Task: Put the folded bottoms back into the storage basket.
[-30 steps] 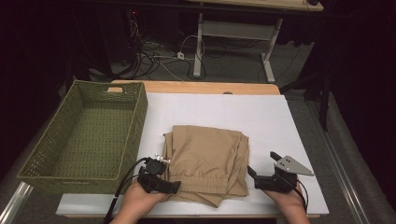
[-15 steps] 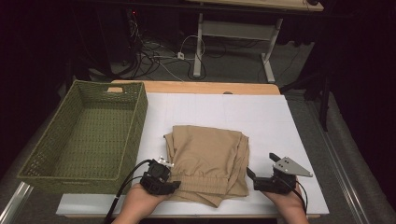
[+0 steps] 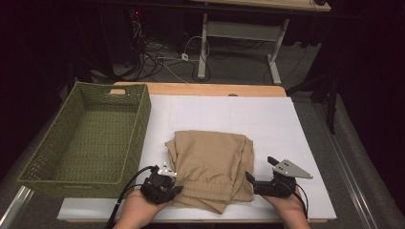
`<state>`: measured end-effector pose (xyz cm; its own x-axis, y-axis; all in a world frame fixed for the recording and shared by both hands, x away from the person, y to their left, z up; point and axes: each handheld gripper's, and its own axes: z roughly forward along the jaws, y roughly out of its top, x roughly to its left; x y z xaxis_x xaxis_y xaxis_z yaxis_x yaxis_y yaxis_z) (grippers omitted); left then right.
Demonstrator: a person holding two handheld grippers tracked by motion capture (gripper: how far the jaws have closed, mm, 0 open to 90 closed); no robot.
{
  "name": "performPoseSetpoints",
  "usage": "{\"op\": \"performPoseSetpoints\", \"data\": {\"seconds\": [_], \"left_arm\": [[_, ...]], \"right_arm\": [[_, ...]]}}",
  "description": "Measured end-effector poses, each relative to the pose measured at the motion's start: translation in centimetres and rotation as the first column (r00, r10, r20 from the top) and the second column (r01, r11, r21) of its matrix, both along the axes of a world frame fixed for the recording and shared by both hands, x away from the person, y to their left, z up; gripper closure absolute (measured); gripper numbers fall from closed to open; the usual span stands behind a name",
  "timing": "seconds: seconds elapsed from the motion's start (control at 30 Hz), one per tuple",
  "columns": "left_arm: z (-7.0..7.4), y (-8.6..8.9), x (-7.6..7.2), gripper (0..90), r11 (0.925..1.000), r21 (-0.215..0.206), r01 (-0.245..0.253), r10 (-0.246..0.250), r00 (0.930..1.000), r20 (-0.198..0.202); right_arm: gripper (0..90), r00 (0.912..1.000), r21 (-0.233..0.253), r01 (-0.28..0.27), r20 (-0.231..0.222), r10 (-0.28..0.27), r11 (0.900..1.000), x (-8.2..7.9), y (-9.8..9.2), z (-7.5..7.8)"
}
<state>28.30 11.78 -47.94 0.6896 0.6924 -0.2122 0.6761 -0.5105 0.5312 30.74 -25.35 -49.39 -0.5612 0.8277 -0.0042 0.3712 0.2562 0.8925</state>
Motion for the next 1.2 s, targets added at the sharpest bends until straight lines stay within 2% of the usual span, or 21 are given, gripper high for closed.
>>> {"op": "performPoseSetpoints", "data": {"seconds": [0.1, 0.2, 0.3, 0.33, 0.37, 0.47, 0.5, 0.6, 0.67, 0.7, 0.73, 0.77, 0.8, 0.83, 0.87, 0.97, 1.0, 1.07, 1.2], "left_arm": [[0.0, 0.4, -0.1, 75.7, 1.0, -0.004, 0.002, -0.002, 1.0, -0.006], [0.0, 0.7, -0.1, 75.7, 1.0, -0.005, 0.008, -0.008, 0.9999, -0.008], [0.0, 0.9, -0.1, 75.7, 0.9999, -0.013, 0.004, -0.005, 0.9999, -0.012], [-0.1, 0.8, -0.2, 75.7, 0.9999, -0.014, 0.0, -0.001, 1.0, -0.01], [-0.1, 0.8, -0.2, 75.7, 0.9999, -0.014, 0.001, -0.001, 1.0, -0.009], [-0.1, 1.0, -0.2, 75.7, 0.9999, -0.016, 0.002, -0.002, 0.9999, -0.012], [-0.1, 1.0, -0.2, 75.7, 0.9999, -0.015, 0.001, -0.001, 0.9999, -0.011], [-0.1, 1.1, -0.4, 75.7, 0.9999, -0.015, -0.004, 0.004, 0.9999, -0.01], [-0.2, 1.0, -0.4, 75.6, 0.9999, -0.01, -0.006, 0.006, 1.0, -0.006], [-0.3, 1.0, -0.4, 75.6, 1.0, -0.007, -0.006, 0.006, 1.0, -0.005], [-0.3, 0.9, -0.4, 75.7, 0.9999, -0.006, -0.01, 0.01, 0.9999, -0.008], [-0.3, 0.8, -0.3, 75.8, 1.0, 0.0, -0.01, 0.01, 0.9999, -0.008], [-0.3, 0.7, -0.2, 75.8, 0.9999, 0.009, -0.007, 0.008, 0.9999, -0.011], [-0.2, 0.5, -0.1, 75.9, 0.9998, 0.016, -0.01, 0.01, 0.9999, -0.011], [-0.1, 0.4, -0.1, 75.9, 0.9996, 0.025, -0.01, 0.011, 0.9999, -0.01], [0.1, 0.1, -0.1, 75.9, 0.9989, 0.046, -0.012, 0.013, 0.9998, -0.013], [0.1, 0.1, -0.1, 75.9, 0.9986, 0.052, -0.015, 0.016, 0.9997, -0.021], [0.4, -0.1, 0.0, 75.9, 0.9973, 0.072, -0.017, 0.019, 0.9994, -0.03], [1.2, -0.9, 0.5, 76.0, 0.9911, 0.133, 0.001, 0.006, 0.9986, -0.053]], "right_arm": [[4.6, 0.9999, 0.001, -0.004, -0.013, 0.004, 1.0, 0.6, 0.7, 0.4], [9.4, 0.9996, -0.023, -0.007, -0.029, 0.007, 1.0, 2.0, 1.4, 1.0], [14.4, 0.9979, -0.046, 0.001, -0.064, -0.004, 0.999, 4.9, 2.3, 1.4], [17.1, 0.9961, -0.043, 0.025, -0.083, -0.028, 0.999, 6.8, 2.8, 1.4], [17.1, 0.9961, -0.043, 0.025, -0.083, -0.028, 0.999, 6.8, 2.8, 1.4], [20.3, 0.9862, -0.05, 0.054, -0.154, -0.062, 0.997, 9.5, 3.4, 0.9], [21.9, 0.9818, -0.069, 0.063, -0.175, -0.074, 0.996, 10.5, 3.5, 0.6], [24.5, 0.9684, -0.107, 0.072, -0.231, -0.095, 0.992, 11.9, 3.6, -0.3], [28.1, 0.9558, -0.127, 0.058, -0.279, -0.092, 0.99, 12.1, 3.6, -1.4], [28.1, 0.9558, -0.127, 0.058, -0.279, -0.092, 0.99, 12.1, 3.6, -1.4], [32.8, 0.9568, -0.134, 0.054, -0.277, -0.09, 0.99, 12.0, 3.6, -1.3], [47.9, 0.9604, -0.121, 0.015, -0.275, -0.048, 0.993, 11.7, 3.7, -1.3], [47.9, 0.9604, -0.121, 0.015, -0.275, -0.048, 0.993, 11.7, 3.7, -1.3], [56.9, 0.9594, -0.115, -0.003, -0.281, -0.03, 0.993, 11.5, 3.7, -1.2], [56.9, 0.9594, -0.115, -0.003, -0.281, -0.03, 0.993, 11.5, 3.7, -1.2], [76.8, 0.9547, -0.085, -0.042, -0.297, 0.015, 0.996, 11.4, 3.8, -1.2], [79.8, 0.9553, -0.082, -0.053, -0.294, 0.027, 0.995, 11.4, 3.8, -1.2], [82.3, 0.9613, -0.112, -0.073, -0.272, 0.041, 0.991, 11.1, 4.1, -1.0], [82.7, 0.9675, -0.103, -0.084, -0.246, 0.057, 0.991, 10.9, 3.9, -0.4]]}}
